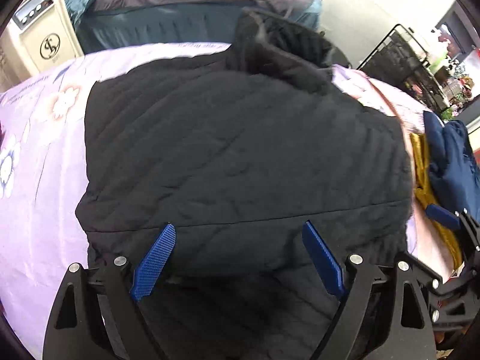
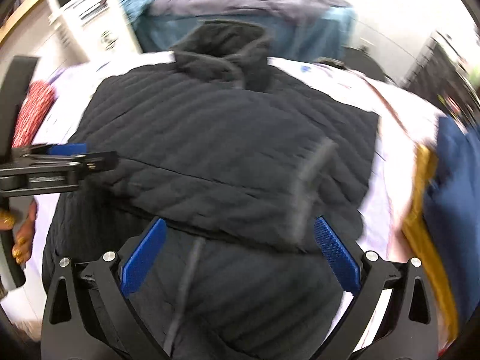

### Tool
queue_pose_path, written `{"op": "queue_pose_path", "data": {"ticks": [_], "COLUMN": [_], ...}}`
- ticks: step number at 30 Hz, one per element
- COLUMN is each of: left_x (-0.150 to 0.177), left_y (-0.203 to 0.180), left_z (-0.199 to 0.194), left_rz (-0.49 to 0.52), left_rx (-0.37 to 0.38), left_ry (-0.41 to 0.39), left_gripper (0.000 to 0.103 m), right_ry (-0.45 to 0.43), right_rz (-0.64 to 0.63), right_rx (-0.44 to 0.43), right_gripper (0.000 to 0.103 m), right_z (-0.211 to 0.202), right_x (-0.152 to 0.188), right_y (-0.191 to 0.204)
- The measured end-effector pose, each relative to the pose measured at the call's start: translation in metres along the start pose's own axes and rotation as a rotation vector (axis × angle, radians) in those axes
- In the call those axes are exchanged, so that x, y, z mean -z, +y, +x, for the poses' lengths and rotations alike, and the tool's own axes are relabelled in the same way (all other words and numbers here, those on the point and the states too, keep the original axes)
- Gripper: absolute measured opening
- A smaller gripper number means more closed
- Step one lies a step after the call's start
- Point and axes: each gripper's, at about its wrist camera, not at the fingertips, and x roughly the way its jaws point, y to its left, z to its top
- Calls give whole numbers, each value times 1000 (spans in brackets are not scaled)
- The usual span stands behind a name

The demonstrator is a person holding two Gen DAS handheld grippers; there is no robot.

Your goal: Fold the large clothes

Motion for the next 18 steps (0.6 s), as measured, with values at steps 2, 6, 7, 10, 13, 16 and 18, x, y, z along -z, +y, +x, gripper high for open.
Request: {"op": "queue_pose_path", "data": {"ticks": [2, 6, 7, 10, 13, 16, 18], "left_x": [-3, -5, -4, -3, -3, -5, -7], "left_y": [4, -4, -3, -7, -7, -3, -3], "left_z": [10, 39, 45, 58, 67, 73, 77], "left_rz": [5, 93, 119, 149, 156, 149, 154], "left_rx": [1, -78, -99, -122, -142, -141, -142], "left_ry": [31, 121, 140, 163, 172, 185, 192], "left_gripper": [85, 89, 90, 97, 97, 98, 98], "right_ry": [10, 120, 164, 267, 286, 301, 300], "right_rz": [-46, 18, 60, 195, 256, 204, 183], "right_rx": [-18, -68, -87, -90, -121, -93, -72], "right_gripper": [98, 98, 98, 98, 98, 98, 98], "right_z": [9, 47, 59, 84, 94, 100, 105], "right_x": [-9, -14, -13, -8, -4, -4, -2], "right_y": [17, 30, 26, 12, 1, 9, 14]}}
